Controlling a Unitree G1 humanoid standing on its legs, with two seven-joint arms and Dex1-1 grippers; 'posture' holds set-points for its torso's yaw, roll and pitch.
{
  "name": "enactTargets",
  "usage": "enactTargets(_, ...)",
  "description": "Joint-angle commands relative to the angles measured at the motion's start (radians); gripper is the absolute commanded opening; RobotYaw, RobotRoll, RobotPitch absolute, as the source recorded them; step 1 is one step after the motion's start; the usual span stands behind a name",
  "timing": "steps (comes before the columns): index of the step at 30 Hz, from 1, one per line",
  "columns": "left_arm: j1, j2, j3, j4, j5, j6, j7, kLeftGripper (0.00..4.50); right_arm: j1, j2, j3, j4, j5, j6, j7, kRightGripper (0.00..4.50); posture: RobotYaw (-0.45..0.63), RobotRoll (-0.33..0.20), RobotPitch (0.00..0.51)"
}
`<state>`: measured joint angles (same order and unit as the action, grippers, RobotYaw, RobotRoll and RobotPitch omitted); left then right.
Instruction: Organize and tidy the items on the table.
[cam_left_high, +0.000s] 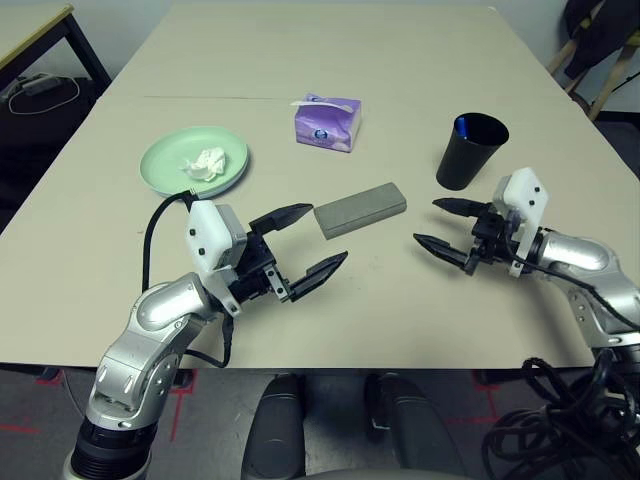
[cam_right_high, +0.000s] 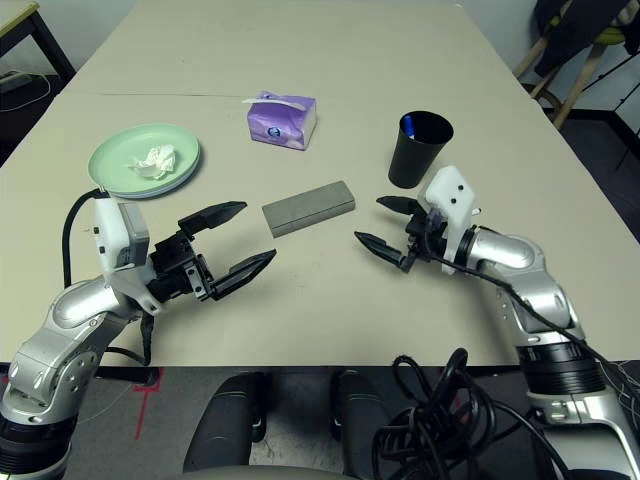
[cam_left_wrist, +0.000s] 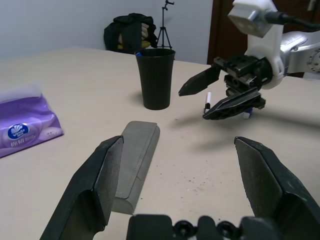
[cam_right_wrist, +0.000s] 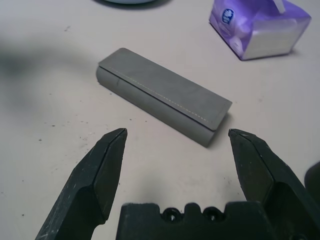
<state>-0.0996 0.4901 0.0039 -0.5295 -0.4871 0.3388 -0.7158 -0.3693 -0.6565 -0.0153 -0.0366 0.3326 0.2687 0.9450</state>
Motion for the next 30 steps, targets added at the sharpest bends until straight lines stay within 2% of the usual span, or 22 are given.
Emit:
enactTargets(1, 0.006, -0.004, -0.022, 0.02, 0.019, -0.027, -0.006, 4.48, -0.02, -0.048, -0.021, -0.02, 0.007, 0.016, 0.029, 4.5, 0.1, 0.0, 0.125)
enactTargets(7, -0.032, -0.028, -0.023, 0.031, 0.02, -0.034, 0.014, 4.48, -0.076, -0.155, -0.01, -0.017, -0.009, 0.059, 0.077, 4.5, 0.09, 0.0, 0.127)
enactTargets(14, -0.06, -0.045, -0.025, 0.041, 0.016, -0.031, 0.025, 4.48, -0.145, -0.315, 0.09, 0.034, -0.104, 0.114, 0.203, 4.5, 0.09, 0.0, 0.126)
enactTargets(23, -0.081, -0.063, -0.021, 0.058, 0.012, -0.023, 0.041, 4.48, -0.232, -0.402, 0.184, 0.044, -0.189, 0.209, 0.328, 4.5, 0.09, 0.0, 0.126)
enactTargets(26, -0.085, -0.062, -0.025, 0.062, 0.014, -0.022, 0.041, 4.48, -0.269, -0.457, 0.253, 0.046, -0.244, 0.271, 0.4, 4.5, 0.09, 0.0, 0.129)
enactTargets(30, -0.085, -0.061, -0.025, 0.066, 0.013, -0.02, 0.043, 4.48, -0.288, -0.497, 0.293, 0.061, -0.288, 0.24, 0.467, 4.5, 0.08, 0.0, 0.133)
